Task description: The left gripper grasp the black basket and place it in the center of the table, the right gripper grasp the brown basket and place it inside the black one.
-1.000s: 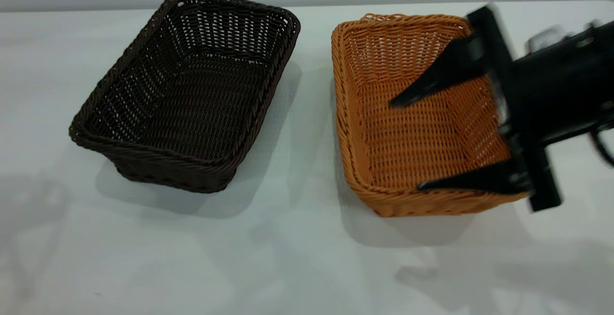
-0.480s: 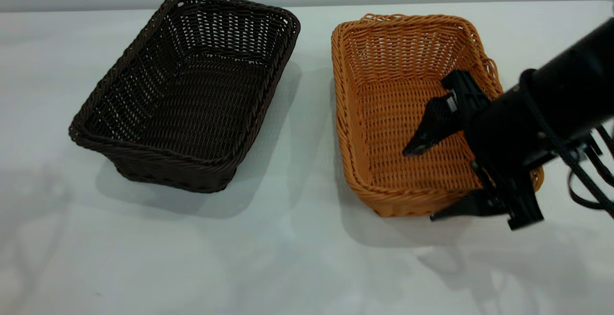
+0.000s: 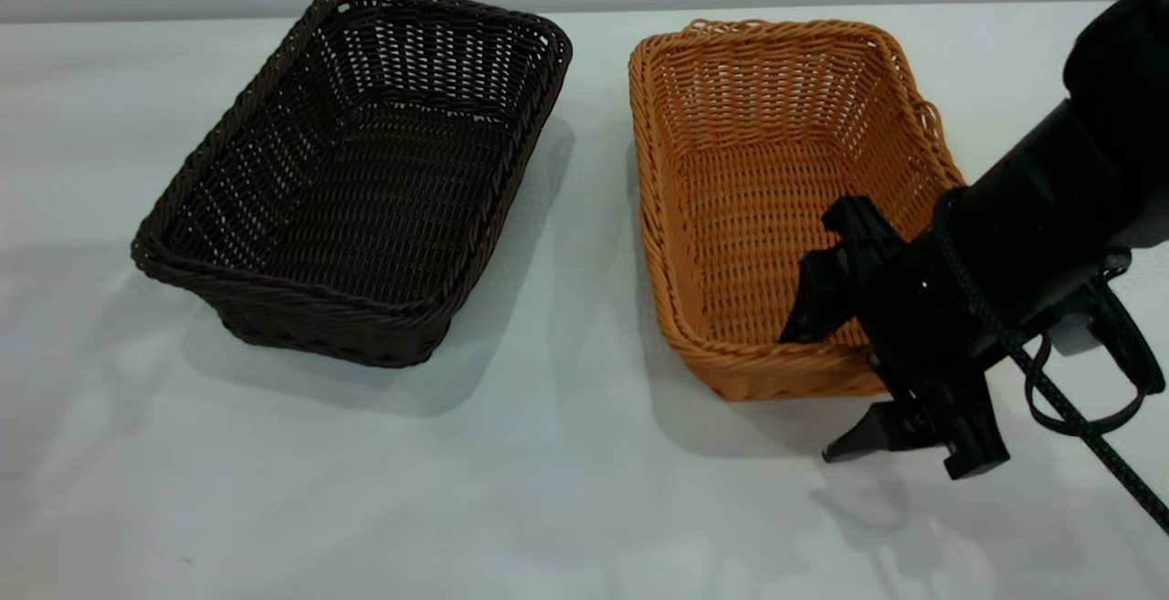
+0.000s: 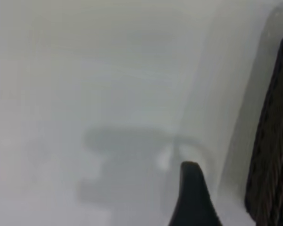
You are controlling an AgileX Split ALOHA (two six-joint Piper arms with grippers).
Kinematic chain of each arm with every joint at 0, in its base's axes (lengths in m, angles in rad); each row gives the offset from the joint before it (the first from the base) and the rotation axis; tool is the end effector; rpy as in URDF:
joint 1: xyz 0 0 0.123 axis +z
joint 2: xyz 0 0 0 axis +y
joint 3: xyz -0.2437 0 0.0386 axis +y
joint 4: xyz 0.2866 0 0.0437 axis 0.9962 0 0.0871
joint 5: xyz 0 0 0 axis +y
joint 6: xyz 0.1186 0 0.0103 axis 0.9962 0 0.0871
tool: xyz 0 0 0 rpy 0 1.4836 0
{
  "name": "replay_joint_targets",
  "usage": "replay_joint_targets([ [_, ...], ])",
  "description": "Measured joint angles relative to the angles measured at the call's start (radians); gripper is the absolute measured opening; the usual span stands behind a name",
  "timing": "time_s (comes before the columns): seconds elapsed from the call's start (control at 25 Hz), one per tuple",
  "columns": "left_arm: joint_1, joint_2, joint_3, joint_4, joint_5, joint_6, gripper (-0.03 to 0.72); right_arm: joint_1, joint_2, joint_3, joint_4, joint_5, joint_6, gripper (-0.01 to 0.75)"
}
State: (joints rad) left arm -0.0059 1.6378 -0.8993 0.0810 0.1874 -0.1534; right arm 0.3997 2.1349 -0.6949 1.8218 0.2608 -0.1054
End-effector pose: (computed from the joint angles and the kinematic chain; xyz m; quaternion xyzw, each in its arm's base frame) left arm 0.3758 -0.0004 0.1144 -0.0344 0.9330 -0.0072 0.3582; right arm 0.2426 0.1348 -0.0808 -0.5900 -0.7852 -0.1834 0.0404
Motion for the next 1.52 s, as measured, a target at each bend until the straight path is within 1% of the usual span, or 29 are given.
replay_joint_targets([
  [0.12, -0.050, 0.126, -0.098, 0.000, 0.057, 0.002, 0.459, 0.000, 0.000, -0.001, 0.000, -0.025, 0.007, 0.518],
  [0.24, -0.115, 0.246, -0.202, 0.000, 0.127, 0.013, 0.459, 0.000, 0.001, -0.001, 0.000, -0.029, 0.007, 0.512],
  [0.36, -0.149, 0.362, -0.319, -0.001, 0.165, 0.023, 0.459, 0.000, 0.001, -0.004, 0.000, -0.030, 0.001, 0.510],
  [0.48, -0.157, 0.466, -0.420, -0.001, 0.205, 0.034, 0.459, 0.000, 0.002, -0.005, 0.000, -0.030, -0.010, 0.510],
  [0.64, -0.157, 0.552, -0.513, -0.001, 0.245, 0.065, 0.459, 0.000, 0.003, -0.006, 0.000, -0.030, -0.038, 0.510],
  [0.8, -0.158, 0.606, -0.540, -0.010, 0.243, 0.079, 0.459, 0.000, 0.003, -0.006, 0.000, -0.036, -0.042, 0.510],
  [0.92, -0.159, 0.648, -0.541, -0.052, 0.226, 0.085, 0.454, 0.000, 0.012, -0.006, 0.000, -0.039, -0.044, 0.505],
  [1.0, -0.166, 0.672, -0.541, -0.069, 0.217, 0.108, 0.437, 0.000, 0.023, -0.006, 0.000, -0.039, -0.047, 0.484],
  [1.04, -0.169, 0.683, -0.541, -0.073, 0.216, 0.120, 0.423, 0.000, 0.029, -0.006, 0.000, -0.039, -0.050, 0.464],
  [1.12, -0.176, 0.697, -0.541, -0.073, 0.215, 0.129, 0.363, 0.000, 0.037, -0.008, 0.005, -0.035, -0.056, 0.409],
  [1.2, -0.178, 0.700, -0.541, -0.073, 0.215, 0.134, 0.263, -0.001, 0.037, -0.010, 0.008, -0.027, -0.062, 0.324],
  [1.24, -0.178, 0.700, -0.542, -0.072, 0.214, 0.135, 0.212, -0.001, 0.037, -0.010, 0.007, -0.024, -0.065, 0.268],
  [1.28, -0.178, 0.700, -0.543, -0.072, 0.213, 0.135, 0.149, -0.001, 0.037, -0.010, 0.013, -0.019, -0.065, 0.223],
  [1.32, -0.178, 0.700, -0.544, -0.072, 0.213, 0.141, 0.097, -0.001, 0.037, -0.011, 0.016, -0.019, -0.064, 0.190],
  [1.36, -0.178, 0.699, -0.544, -0.081, 0.212, 0.145, 0.083, -0.002, 0.037, -0.011, 0.016, -0.016, -0.066, 0.176],
  [1.52, -0.178, 0.698, -0.546, -0.086, 0.202, 0.189, 0.081, -0.004, 0.037, -0.011, 0.016, -0.011, -0.088, 0.166],
])
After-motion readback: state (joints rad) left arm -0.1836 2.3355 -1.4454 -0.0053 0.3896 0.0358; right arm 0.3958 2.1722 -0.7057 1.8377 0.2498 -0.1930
